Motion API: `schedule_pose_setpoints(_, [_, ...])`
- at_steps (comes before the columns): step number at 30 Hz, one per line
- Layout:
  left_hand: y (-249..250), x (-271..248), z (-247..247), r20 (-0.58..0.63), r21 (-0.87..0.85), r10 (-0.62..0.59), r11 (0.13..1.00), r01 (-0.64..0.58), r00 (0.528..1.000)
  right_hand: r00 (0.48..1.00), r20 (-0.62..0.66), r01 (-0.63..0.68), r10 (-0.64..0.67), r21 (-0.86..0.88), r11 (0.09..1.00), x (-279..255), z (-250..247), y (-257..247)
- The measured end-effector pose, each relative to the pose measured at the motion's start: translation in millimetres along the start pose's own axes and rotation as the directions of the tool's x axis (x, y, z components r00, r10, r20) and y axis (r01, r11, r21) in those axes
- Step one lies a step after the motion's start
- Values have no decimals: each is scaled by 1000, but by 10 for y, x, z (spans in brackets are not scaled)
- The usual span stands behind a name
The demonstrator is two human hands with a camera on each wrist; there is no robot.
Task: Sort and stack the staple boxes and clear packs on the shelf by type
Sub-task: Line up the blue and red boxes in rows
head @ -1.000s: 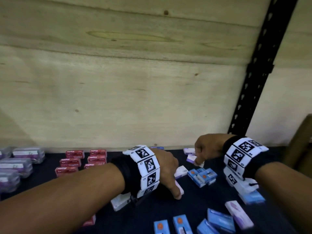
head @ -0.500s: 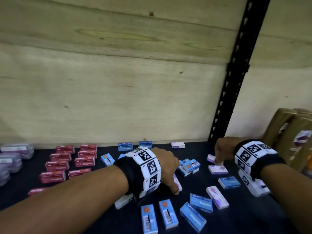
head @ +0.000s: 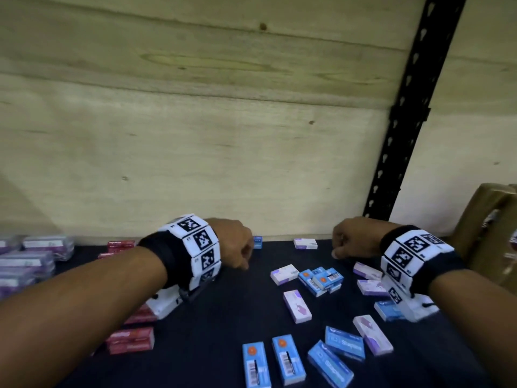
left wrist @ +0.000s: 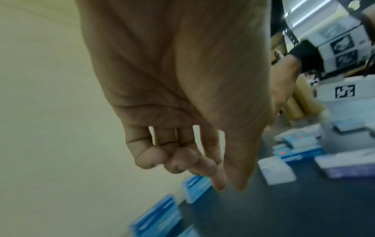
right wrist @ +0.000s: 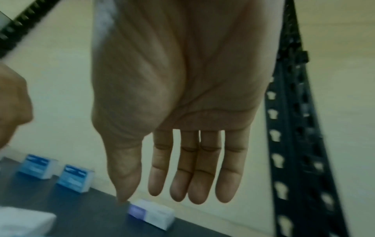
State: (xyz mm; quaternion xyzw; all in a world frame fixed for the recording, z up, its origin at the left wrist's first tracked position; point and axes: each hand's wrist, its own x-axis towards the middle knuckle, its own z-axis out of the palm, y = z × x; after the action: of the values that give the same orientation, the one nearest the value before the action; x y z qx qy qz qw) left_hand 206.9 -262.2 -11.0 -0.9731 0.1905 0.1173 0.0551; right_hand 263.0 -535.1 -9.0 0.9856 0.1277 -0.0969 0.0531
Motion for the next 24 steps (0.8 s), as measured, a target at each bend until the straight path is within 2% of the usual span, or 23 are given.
schedule_pose_setpoints(3, [-299, -77, 17, 65, 57, -58, 997, 54, 996, 990, 36, 135, -135, 15, 991, 83, -52, -357])
schedule_pose_setpoints(7, [-607, -125, 84, 153, 36, -119, 993, 115, 981, 950, 182, 246, -253, 62, 967, 152, -43, -751])
schedule_pose_setpoints(10, [-707, -117, 149, 160, 45, -134, 991, 128, 978, 925, 252, 281, -286, 57, 958, 201, 11, -888])
schedule_pose_setpoints(14, [-768, -67, 198, 145, 47, -130, 991, 124, 981, 918, 251, 303, -306, 50, 952, 272, 102, -940])
schedule_pose_setpoints(18, [-817, -45, 207, 145, 15, -116, 993, 115, 983, 945, 189, 255, -268, 92, 963, 331, 50, -841])
schedule_pose_setpoints(21, [-831, -42, 213, 150, -14, -113, 993, 116, 982, 983, 98, 156, -157, 13, 988, 434, -43, -598])
schedule_pose_setpoints(24, [-842, -58, 222, 154, -18, -117, 992, 121, 981, 997, 63, 46, -41, -70, 996, 513, -58, -337])
